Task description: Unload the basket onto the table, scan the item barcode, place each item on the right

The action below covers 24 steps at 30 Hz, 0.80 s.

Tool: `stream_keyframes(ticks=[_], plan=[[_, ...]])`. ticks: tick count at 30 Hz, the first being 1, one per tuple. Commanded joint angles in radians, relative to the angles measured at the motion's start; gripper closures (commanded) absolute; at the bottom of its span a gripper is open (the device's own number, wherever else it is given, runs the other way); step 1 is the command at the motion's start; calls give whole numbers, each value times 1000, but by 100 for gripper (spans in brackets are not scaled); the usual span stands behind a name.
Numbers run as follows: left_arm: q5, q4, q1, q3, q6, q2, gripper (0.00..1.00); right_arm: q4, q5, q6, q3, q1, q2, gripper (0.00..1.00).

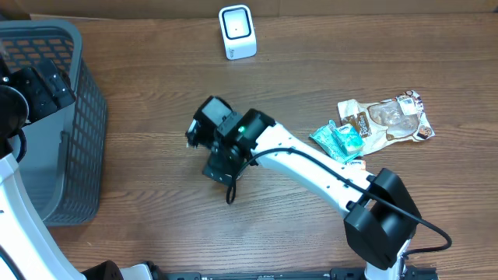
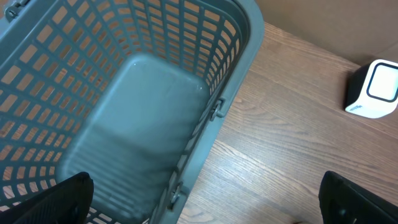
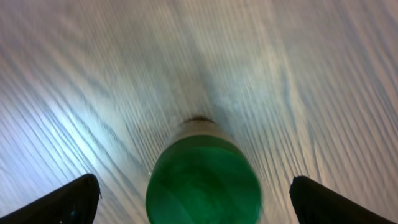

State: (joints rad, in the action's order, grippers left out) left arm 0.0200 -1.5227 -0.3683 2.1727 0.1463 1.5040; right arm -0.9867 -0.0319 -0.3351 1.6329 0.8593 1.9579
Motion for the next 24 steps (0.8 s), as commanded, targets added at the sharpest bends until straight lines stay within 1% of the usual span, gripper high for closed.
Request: stream_keyframes(ticks=[1,4,7,12,20,24], plan=[[6,4,-4,7,-16,2,0,-30,-15,336,76,-31,5,0],[6,4,-4,7,-16,2,0,-30,-51,408,74,-43,6,0],[6,4,-4,7,-16,2,1,-15,-49,437,56,-43,9,0],[6,3,-4,7,-16,2,0,19,-49,436,15,-42,39,0],[6,4,-4,7,-16,2,0,12,-65,432,7,-39,116,0],[6,4,-4,7,-16,2,1,-17,-67,432,7,-36,125,3]])
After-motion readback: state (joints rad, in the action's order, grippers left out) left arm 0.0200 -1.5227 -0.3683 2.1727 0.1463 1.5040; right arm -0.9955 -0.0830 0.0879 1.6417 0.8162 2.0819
